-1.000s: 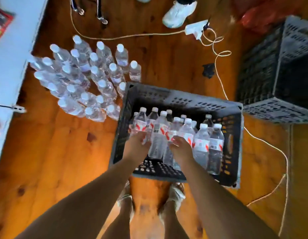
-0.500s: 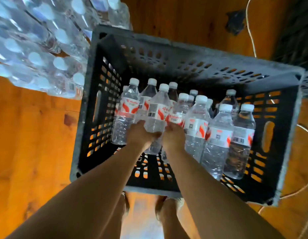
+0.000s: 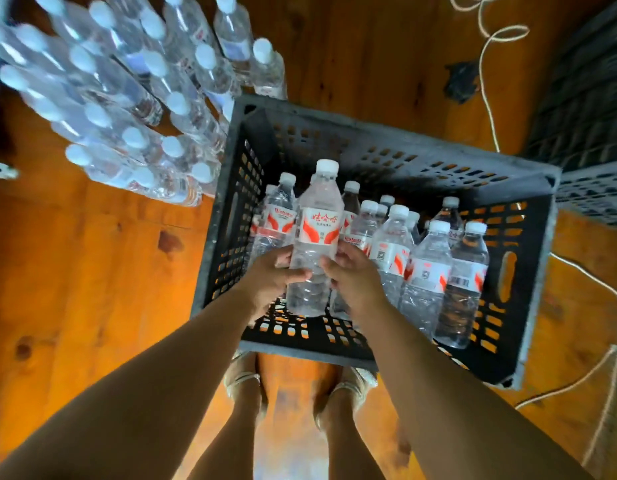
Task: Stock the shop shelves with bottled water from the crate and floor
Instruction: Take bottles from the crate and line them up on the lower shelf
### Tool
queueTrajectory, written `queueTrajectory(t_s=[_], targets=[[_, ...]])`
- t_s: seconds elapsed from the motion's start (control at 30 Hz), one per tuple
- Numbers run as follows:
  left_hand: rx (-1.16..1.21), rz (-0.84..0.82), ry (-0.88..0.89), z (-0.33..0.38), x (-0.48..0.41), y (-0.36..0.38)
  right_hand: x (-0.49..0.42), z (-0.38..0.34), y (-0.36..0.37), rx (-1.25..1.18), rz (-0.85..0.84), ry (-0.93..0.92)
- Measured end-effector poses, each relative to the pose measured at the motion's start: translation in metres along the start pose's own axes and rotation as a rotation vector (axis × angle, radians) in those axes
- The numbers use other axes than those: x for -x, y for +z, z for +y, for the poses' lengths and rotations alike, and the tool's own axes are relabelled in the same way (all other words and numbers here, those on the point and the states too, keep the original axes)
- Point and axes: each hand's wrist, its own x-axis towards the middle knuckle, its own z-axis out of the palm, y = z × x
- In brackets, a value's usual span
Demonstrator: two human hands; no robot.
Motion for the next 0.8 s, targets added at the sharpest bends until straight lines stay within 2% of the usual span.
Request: queueTrajectory(t_s=[0.13, 0.37, 0.6, 0.8], targets=[[0.008, -0.073, 0.114, 0.04, 0.051, -0.008, 0.042, -0.038, 0.002, -0.024, 0.034, -0.081], [0.13, -0.115, 0.384, 0.111, 0.182, -0.033, 0.152, -0.137, 0.037, 0.074, -0.04, -0.349], [0.252, 0.215, 0.689, 0.14, 0.353, -0.079, 0.298, -0.219, 0.1, 0.262, -0.31, -0.69], [0.371, 0.58, 0.903, 0.104, 0.519, -0.14, 0.437, -0.248, 0.205, 0.462, -0.587, -0.915]])
